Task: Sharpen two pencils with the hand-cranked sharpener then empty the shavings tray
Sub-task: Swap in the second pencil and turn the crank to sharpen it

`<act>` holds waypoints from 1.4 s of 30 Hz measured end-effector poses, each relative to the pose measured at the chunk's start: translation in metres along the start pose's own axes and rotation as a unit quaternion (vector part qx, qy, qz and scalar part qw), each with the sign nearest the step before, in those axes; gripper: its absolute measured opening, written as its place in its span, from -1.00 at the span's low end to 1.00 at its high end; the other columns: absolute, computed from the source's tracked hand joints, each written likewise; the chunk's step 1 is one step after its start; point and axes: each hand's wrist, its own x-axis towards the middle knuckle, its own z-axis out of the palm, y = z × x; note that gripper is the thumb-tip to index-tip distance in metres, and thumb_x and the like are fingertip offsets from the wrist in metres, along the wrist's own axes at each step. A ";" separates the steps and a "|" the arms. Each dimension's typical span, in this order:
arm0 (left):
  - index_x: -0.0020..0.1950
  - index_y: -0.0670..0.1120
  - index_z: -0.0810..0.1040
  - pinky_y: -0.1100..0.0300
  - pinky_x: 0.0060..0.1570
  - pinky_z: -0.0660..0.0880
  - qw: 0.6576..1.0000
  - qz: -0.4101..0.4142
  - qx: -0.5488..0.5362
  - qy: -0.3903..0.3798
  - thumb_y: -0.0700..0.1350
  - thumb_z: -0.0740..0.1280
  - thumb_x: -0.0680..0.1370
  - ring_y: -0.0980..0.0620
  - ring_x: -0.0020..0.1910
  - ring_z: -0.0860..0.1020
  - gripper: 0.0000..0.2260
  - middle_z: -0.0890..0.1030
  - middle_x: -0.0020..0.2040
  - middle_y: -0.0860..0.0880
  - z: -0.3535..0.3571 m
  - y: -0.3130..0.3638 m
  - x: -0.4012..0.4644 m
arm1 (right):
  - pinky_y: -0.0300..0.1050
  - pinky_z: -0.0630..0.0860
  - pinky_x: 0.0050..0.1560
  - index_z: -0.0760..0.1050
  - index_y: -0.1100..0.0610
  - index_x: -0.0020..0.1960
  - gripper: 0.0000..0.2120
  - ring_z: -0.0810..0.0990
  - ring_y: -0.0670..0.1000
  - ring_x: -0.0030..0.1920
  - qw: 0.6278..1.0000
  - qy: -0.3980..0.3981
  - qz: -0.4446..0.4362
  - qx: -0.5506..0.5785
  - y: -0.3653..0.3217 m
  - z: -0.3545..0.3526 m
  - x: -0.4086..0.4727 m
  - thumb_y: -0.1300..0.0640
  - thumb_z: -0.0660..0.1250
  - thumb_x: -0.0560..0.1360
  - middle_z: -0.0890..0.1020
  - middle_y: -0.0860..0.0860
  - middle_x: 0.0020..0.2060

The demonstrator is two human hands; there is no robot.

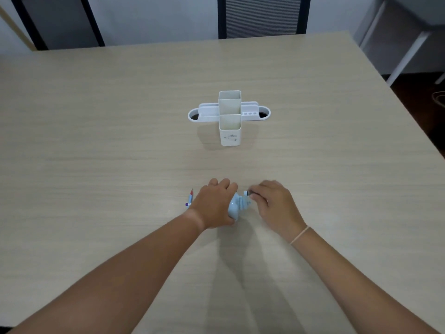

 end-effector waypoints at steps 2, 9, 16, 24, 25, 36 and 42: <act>0.13 -0.09 0.38 0.02 -0.01 0.46 1.000 0.000 0.000 0.000 0.07 0.43 0.30 -0.11 0.02 0.40 -0.50 0.47 0.08 -0.07 0.000 0.000 0.000 | -0.26 0.32 -0.08 0.61 0.27 -0.13 -0.81 0.56 0.20 -0.22 1.000 -0.005 0.002 -0.006 0.000 -0.001 0.009 0.27 0.23 0.40 0.64 0.19 -0.28; 0.41 -0.02 0.22 0.08 0.17 0.37 0.997 0.013 -0.067 -0.024 0.08 0.42 0.34 -0.12 0.22 0.36 -0.30 0.40 0.26 -0.05 -0.009 -0.002 -0.003 | -0.38 0.22 -0.13 0.61 0.26 -0.12 -0.79 0.57 0.21 -0.22 0.999 -0.014 -0.001 -0.029 -0.004 -0.004 0.005 0.23 0.22 0.41 0.64 0.20 -0.29; 0.47 0.04 0.11 0.03 0.39 0.25 0.983 -0.008 -0.179 -0.037 0.16 0.43 0.28 -0.10 0.40 0.24 -0.15 0.28 0.41 -0.03 -0.023 -0.020 -0.014 | -0.27 0.29 -0.07 0.57 0.23 0.10 -0.80 0.54 0.21 -0.08 0.999 -0.023 0.013 -0.038 -0.012 -0.012 0.005 0.28 0.31 0.49 0.63 0.22 -0.16; 0.44 -0.03 0.25 0.10 0.36 0.30 0.980 -0.085 -0.165 -0.076 -0.04 0.42 0.41 -0.07 0.36 0.33 -0.35 0.37 0.35 -0.07 -0.018 -0.072 -0.047 | 0.05 0.51 0.00 0.54 0.23 0.15 -0.69 0.53 0.25 -0.08 0.995 -0.011 -0.054 -0.086 -0.053 -0.013 0.007 0.24 0.37 0.41 0.61 0.21 -0.11; 0.41 -0.05 0.31 0.11 0.34 0.32 0.980 -0.085 -0.165 -0.073 -0.05 0.41 0.43 -0.07 0.34 0.36 -0.42 0.40 0.33 -0.08 -0.017 -0.075 -0.048 | 0.02 0.48 0.06 0.52 0.23 0.18 -0.68 0.51 0.25 -0.02 0.994 -0.034 -0.057 -0.090 -0.059 -0.008 0.008 0.24 0.36 0.43 0.60 0.21 -0.04; -0.08 -0.28 0.60 0.00 -0.09 0.40 0.991 -0.041 -0.131 -0.012 -0.18 0.19 0.55 -0.14 -0.13 0.49 -0.77 0.45 -0.22 -0.13 -0.012 -0.066 -0.043 | -0.16 0.29 -0.16 0.48 0.26 -0.02 -0.79 0.48 0.17 0.07 0.964 -0.200 -0.022 -0.172 -0.074 0.038 0.023 0.18 0.38 0.40 0.56 0.14 0.00; 0.10 -0.16 0.60 0.12 -0.05 0.36 0.994 -0.020 -0.106 -0.010 -0.14 0.19 0.57 -0.12 0.04 0.51 -0.76 0.52 -0.09 -0.14 -0.012 -0.073 -0.041 | 0.02 0.49 -0.04 0.50 0.30 -0.04 -0.77 0.51 0.19 0.01 0.970 -0.185 -0.020 -0.156 -0.071 0.039 0.018 0.21 0.42 0.37 0.58 0.17 -0.05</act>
